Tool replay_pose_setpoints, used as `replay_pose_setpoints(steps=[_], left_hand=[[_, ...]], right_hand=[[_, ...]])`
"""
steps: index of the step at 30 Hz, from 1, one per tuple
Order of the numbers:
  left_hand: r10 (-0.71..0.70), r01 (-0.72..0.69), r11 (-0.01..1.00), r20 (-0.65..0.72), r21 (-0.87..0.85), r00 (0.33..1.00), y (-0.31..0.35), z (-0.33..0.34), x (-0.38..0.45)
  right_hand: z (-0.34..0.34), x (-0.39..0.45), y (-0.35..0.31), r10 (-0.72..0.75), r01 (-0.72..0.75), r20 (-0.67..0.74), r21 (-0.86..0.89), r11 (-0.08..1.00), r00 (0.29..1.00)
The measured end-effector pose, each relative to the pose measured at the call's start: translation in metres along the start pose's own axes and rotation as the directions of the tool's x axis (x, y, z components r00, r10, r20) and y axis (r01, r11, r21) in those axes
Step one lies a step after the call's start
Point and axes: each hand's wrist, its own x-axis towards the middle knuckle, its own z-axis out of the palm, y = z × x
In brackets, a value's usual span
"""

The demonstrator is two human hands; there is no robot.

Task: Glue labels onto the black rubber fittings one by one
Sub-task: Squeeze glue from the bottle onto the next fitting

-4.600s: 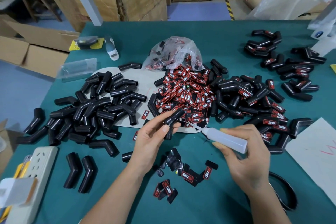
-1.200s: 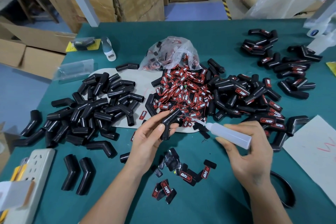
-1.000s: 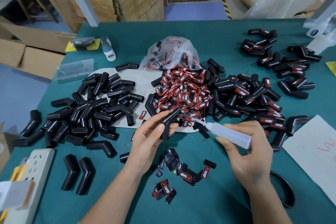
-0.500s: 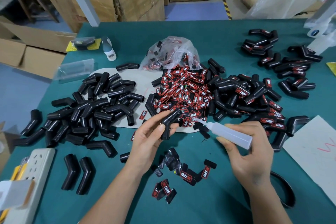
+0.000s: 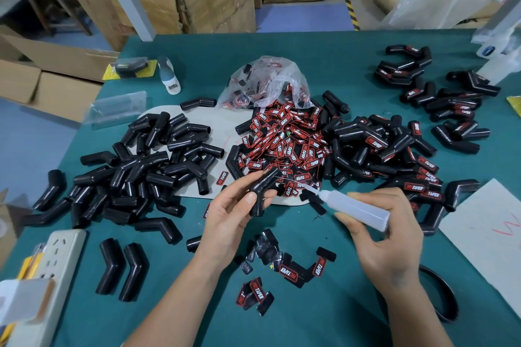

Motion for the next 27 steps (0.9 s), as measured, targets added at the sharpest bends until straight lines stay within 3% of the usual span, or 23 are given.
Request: replay_pose_setpoints(steps=[27], left_hand=[[0.009,-0.009,1.000,0.012,-0.009,1.000,-0.0034,-0.0035,0.0014]], right_hand=[[-0.0011,0.0006,-0.0011,0.025,-0.026,-0.020,-0.016,1.000,0.999]])
